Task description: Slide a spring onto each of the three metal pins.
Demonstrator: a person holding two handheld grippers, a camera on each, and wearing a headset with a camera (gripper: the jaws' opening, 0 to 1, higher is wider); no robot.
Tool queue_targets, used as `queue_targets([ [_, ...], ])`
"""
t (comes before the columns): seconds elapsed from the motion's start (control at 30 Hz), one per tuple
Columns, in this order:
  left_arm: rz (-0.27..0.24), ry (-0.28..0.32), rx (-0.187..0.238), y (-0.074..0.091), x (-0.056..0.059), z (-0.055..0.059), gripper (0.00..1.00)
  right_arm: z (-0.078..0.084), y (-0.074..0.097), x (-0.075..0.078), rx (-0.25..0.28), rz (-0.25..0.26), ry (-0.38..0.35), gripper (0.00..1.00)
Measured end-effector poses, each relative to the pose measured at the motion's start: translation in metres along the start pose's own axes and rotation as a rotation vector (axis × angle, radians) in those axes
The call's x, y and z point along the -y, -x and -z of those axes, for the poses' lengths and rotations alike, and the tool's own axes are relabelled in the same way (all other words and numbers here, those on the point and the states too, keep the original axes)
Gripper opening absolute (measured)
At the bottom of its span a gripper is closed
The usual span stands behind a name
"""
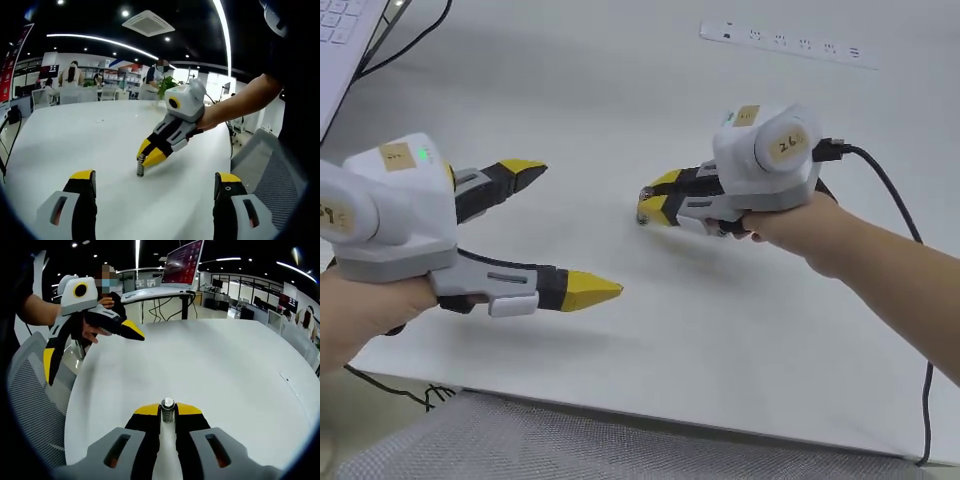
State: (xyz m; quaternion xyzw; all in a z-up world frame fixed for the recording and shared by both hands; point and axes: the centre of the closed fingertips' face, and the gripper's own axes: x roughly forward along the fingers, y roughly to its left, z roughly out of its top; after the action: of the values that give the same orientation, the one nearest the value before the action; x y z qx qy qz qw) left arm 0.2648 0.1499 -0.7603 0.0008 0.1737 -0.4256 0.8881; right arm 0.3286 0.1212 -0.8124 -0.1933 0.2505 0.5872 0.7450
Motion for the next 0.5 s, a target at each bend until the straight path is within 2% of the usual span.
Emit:
queue_targets([
  [0.37,0.001,-0.001,-0.010,0.0012,0.0005,0.0023,0.95,0.0016,-0.0002,-0.0011,-0.017,0.000,-0.002,0.09],
  [0.5,0.002,-0.006,-0.017,0.0009,0.0011,0.0018,0.96,-0.0029,0.0001,-0.0013,0.006,0.007,-0.001,0.15],
])
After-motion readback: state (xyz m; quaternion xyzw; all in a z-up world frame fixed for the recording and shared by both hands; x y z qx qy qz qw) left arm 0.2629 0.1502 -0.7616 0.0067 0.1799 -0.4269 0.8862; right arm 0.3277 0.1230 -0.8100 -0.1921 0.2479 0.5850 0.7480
